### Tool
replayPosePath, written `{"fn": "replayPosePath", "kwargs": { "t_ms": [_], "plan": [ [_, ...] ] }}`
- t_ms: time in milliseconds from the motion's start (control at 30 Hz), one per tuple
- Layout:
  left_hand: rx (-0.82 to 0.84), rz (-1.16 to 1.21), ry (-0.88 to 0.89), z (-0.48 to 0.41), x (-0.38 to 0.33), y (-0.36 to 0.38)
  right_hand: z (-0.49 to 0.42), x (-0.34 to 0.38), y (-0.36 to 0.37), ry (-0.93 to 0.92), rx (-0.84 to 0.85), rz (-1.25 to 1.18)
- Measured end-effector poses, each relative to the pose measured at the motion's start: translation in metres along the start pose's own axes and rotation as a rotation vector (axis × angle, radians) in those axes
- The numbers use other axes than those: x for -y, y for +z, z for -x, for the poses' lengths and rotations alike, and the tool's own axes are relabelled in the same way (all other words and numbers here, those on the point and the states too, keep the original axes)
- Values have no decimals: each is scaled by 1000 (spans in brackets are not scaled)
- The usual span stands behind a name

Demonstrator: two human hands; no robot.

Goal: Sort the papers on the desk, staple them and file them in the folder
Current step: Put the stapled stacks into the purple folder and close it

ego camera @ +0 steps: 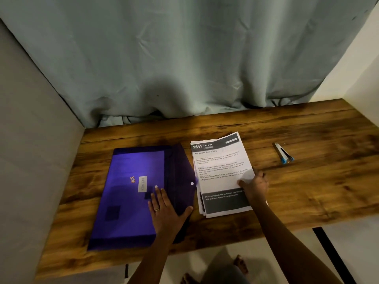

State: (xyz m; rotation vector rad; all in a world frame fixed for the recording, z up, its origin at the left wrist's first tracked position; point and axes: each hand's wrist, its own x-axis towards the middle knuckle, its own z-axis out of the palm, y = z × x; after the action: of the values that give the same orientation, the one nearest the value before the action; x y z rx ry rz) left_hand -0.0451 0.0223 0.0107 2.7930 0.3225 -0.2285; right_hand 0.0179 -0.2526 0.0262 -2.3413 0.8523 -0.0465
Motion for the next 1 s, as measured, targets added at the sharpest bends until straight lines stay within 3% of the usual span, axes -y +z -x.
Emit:
{"fn": "replayPosePath", "kwargs": {
  "t_ms": [167,367,600,800,1000],
  "plan": [
    [-14,6,6,-1,1,1,0,-2,1,-11,-20,15],
    [-5,-20,-13,0,0,-1,1,0,-14,14,-46,-246],
    [14,-19,-45,-3,-1,-3,-14,0,-43,33,115,-506],
    [16,-30,-53,-4,-3,-5,-24,-9,-55,89,391,-537],
    [23,-9,-46,-3,-4,-6,-24,-3,-56,24,396,-468]
  ]
}}
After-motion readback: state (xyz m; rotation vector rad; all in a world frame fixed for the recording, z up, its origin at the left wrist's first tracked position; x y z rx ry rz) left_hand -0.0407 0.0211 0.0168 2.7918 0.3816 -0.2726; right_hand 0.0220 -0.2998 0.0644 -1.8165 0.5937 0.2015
